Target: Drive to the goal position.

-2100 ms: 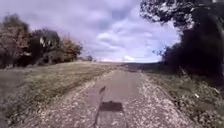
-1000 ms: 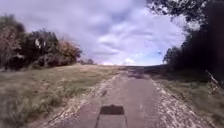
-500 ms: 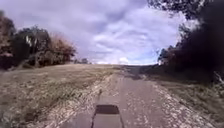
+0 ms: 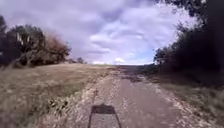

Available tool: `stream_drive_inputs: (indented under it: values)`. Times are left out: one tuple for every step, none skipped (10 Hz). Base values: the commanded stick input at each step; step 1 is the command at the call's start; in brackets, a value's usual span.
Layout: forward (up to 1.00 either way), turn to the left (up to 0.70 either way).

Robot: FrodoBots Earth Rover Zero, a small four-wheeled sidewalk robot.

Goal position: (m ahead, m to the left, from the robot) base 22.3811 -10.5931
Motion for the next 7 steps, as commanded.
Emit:
stream_drive_inputs:
  values:
    - [1.0,0.0]
    - [1.0,-0.03]
    - [1.0,-0.13]
    - [1.0,-0.36]
    - [1.0,-0.35]
    - [1.0,-0.29]
    - [1.0,-0.04]
